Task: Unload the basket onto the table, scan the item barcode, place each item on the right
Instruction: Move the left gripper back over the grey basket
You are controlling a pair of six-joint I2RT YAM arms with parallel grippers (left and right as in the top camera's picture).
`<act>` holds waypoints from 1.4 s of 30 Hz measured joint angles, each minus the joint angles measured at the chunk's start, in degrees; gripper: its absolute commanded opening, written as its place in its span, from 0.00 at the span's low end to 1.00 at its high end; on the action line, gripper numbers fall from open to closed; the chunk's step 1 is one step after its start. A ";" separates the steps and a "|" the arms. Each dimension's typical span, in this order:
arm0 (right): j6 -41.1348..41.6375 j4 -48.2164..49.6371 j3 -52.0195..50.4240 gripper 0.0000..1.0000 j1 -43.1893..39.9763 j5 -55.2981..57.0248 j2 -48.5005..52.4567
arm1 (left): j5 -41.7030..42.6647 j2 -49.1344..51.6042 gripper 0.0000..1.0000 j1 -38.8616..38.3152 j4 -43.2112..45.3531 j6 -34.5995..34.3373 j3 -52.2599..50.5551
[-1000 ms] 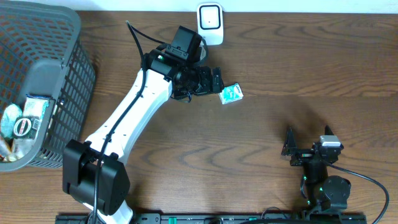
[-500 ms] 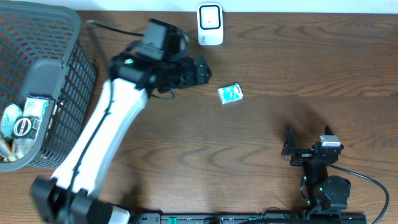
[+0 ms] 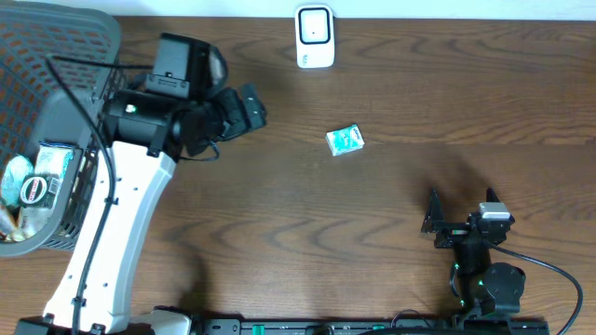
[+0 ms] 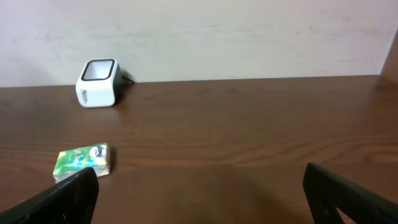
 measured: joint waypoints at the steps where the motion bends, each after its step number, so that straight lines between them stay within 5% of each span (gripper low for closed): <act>1: 0.00 0.02 0.00 0.99 0.00 0.00 0.00 | -0.37 -0.02 0.98 0.55 -0.24 -0.39 0.00; 13: -0.02 0.00 0.00 0.99 0.00 0.00 0.00 | 0.15 -0.02 0.98 3.74 -0.90 -1.53 0.00; 30: -0.02 0.02 0.00 0.99 0.00 0.02 0.00 | 10.58 -0.02 0.98 3.72 2.99 6.84 0.00; 42: -0.02 0.00 0.00 0.99 0.00 0.00 0.00 | 6.56 -8.07 0.98 9.22 7.45 10.29 0.02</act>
